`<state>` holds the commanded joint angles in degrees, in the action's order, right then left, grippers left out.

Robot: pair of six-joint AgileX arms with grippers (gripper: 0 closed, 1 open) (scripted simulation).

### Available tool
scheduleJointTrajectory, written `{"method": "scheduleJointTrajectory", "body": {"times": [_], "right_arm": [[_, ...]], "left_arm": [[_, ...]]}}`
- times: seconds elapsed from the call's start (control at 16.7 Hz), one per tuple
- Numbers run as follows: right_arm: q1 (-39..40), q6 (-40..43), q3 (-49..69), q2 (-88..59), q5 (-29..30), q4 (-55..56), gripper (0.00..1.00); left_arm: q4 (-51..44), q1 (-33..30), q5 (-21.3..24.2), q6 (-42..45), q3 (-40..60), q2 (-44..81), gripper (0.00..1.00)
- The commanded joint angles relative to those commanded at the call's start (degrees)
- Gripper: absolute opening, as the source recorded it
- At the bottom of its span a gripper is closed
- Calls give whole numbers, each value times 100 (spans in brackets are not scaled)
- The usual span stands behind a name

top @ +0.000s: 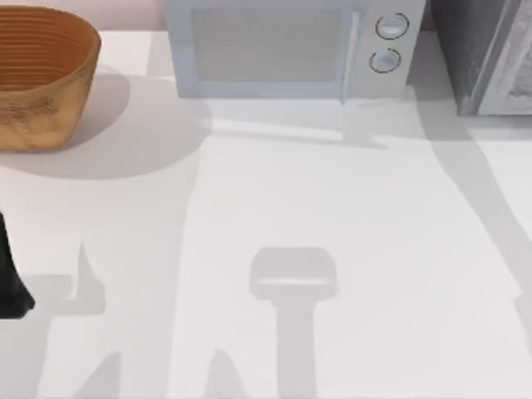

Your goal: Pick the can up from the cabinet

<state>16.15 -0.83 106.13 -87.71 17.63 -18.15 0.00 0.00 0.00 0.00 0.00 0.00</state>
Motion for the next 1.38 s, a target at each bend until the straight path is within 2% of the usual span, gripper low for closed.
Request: {"method": "scheduleJointTrajectory", "body": {"times": [0.3,0.6,1.14,1.38], "right_arm": [[417,19,364,-771,451,413,100],[379,18,415,-821,419,388,100],[122,22,2020,-2070,176,62,100],[88,23,2212,-2221,144,21,100]], "left_arm": [[0,0,0,0,0,0,100],[0,0,0,0,0,0,100],[0,0,0,0,0,0,100],[0,0,0,0,0,0,100]]}}
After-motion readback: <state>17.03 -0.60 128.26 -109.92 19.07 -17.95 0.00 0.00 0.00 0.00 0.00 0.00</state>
